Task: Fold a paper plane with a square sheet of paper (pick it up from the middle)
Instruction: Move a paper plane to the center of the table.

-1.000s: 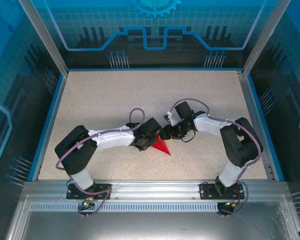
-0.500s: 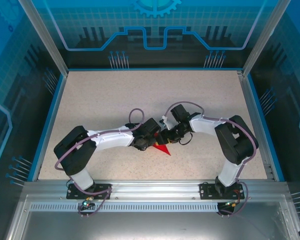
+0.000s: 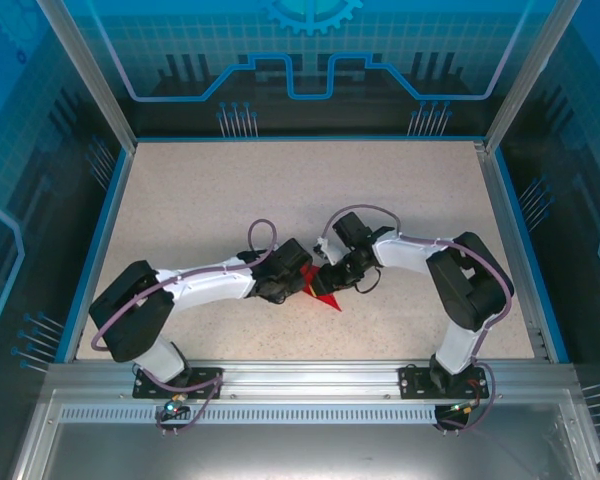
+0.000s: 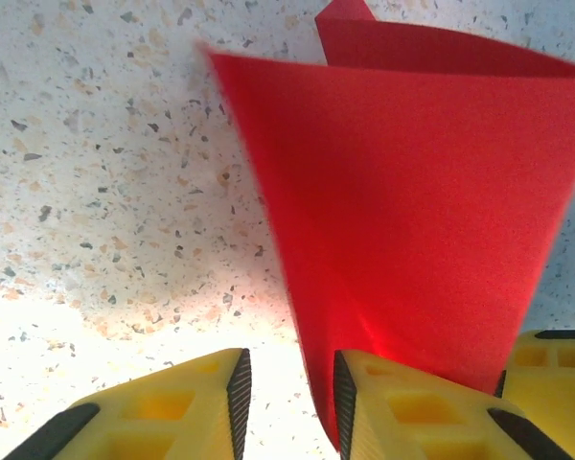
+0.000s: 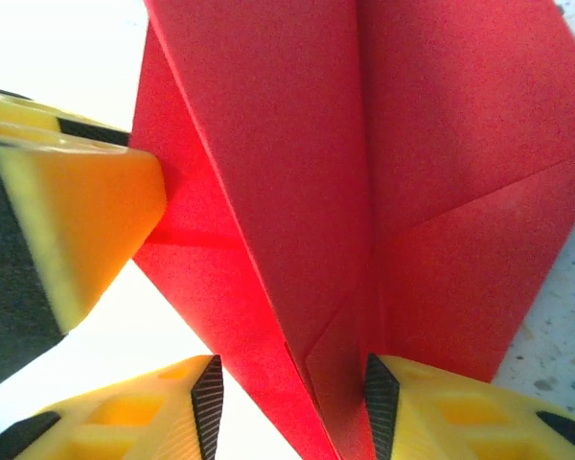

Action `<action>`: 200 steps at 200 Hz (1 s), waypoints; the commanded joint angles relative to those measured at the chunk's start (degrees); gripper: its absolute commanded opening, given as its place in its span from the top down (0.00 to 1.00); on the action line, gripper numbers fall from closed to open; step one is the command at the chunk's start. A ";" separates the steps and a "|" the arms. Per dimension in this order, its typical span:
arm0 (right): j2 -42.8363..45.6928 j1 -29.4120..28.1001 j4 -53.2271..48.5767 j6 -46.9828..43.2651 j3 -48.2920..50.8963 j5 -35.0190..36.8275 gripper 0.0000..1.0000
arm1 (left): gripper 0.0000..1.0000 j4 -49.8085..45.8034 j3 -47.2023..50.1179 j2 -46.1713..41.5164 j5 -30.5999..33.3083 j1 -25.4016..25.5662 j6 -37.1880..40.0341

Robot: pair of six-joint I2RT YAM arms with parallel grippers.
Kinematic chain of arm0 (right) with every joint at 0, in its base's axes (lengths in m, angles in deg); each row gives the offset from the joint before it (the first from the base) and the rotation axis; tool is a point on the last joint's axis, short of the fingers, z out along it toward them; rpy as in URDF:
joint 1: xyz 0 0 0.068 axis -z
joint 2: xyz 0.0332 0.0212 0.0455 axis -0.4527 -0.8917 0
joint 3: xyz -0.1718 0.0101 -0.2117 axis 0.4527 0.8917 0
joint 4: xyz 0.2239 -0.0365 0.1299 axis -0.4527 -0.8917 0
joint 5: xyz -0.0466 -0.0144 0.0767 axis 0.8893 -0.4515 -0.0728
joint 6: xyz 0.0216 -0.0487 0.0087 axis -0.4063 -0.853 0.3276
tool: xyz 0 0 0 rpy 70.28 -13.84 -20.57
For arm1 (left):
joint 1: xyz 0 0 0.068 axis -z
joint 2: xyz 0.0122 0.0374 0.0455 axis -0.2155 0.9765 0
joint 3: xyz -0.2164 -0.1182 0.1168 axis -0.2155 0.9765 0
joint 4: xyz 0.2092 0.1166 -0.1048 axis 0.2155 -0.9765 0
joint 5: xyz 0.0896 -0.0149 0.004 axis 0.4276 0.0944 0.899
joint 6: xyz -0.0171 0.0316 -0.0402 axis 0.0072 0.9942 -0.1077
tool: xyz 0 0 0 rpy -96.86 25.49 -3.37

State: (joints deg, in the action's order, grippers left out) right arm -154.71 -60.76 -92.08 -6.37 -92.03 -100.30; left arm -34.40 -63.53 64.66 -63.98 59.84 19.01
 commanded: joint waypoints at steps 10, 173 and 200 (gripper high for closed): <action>-1.64 -2.24 -3.88 -2.56 -3.21 6.44 0.58 | 0.69 -0.12 1.72 -2.45 1.31 -0.37 -1.37; 3.96 -7.21 -10.75 5.23 -8.75 29.38 0.94 | 0.62 -8.24 7.88 -16.82 11.32 -0.46 -5.30; 4.92 -3.04 -14.12 14.01 -11.78 36.17 0.94 | 0.59 -9.57 8.29 -18.74 12.57 -1.24 -4.18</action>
State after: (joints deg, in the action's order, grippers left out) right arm -151.87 -67.41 -101.94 -1.50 -99.99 -72.54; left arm -40.41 -56.49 48.10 -54.83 59.58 14.60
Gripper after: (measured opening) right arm 0.059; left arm 0.395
